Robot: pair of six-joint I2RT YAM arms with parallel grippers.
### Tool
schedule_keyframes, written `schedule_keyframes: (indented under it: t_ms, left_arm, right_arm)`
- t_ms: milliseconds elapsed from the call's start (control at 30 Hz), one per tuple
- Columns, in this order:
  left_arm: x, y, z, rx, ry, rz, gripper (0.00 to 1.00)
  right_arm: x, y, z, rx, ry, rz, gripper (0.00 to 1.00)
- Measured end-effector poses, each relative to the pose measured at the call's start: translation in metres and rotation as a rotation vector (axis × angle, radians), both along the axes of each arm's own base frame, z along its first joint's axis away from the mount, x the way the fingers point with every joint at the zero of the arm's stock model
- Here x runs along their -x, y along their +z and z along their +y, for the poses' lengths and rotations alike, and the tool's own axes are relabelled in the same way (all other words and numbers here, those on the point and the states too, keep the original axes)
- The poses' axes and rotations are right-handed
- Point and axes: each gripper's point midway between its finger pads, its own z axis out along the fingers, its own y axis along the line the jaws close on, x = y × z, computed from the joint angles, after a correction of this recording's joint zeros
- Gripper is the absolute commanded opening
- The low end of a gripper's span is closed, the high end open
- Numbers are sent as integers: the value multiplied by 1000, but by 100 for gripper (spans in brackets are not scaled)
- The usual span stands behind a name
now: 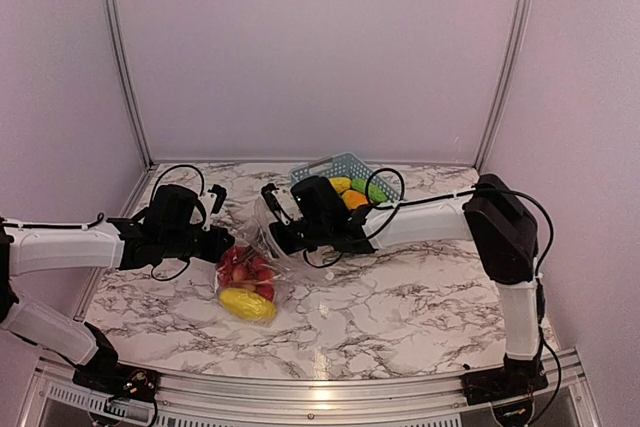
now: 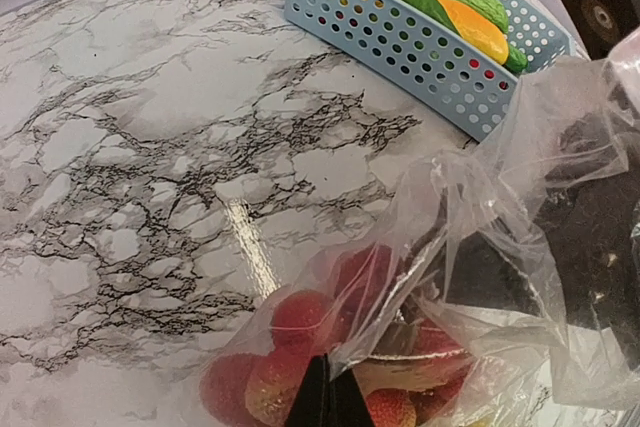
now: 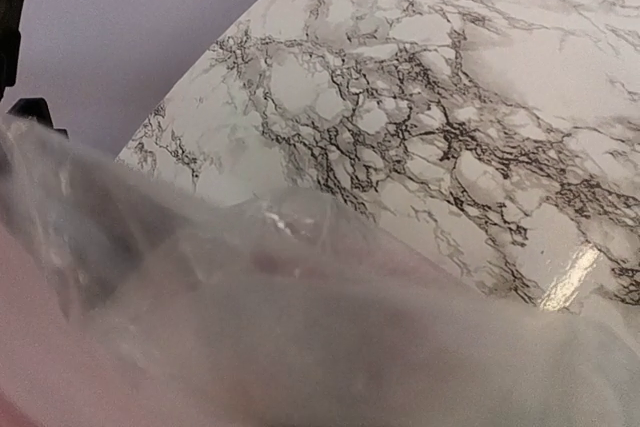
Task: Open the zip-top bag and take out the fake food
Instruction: Pick up the fake fruit from the zipper food storage bag.
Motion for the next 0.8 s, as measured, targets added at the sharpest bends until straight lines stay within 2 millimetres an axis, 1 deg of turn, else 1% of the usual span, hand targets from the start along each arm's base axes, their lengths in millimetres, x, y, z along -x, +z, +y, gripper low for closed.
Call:
schedule_keyframes:
  t_ms: [167,300,333,400,600,667,700,800]
  left_arm:
    - [-2,-5,2,-14,15,6,0]
    - [-4,-14,1,-22,17,22,0]
    - [-4,-15,0,-21,15,25,0]
    - [-5,-15,-2,-15,10,25,0]
    - [-5,-15,-5,-2,-6,23,0]
    - [-5,-13,-7,3,-12,20,0]
    - [-5,-13,-7,5,-13,18,0]
    - [-5,-13,-8,6,-19,17,0]
  right_arm:
    - [6,1,-18,22,-27,-4,0]
    - [9,4,-25,26,-36,-8,0]
    - [9,4,-25,26,-38,-10,3]
    - [8,4,-26,28,-41,-11,12]
    - [6,5,-26,28,-49,-14,26]
    - [4,8,-25,25,-56,-19,35]
    - [3,11,-24,22,-58,-24,37]
    - [-2,19,-21,12,-71,-42,37]
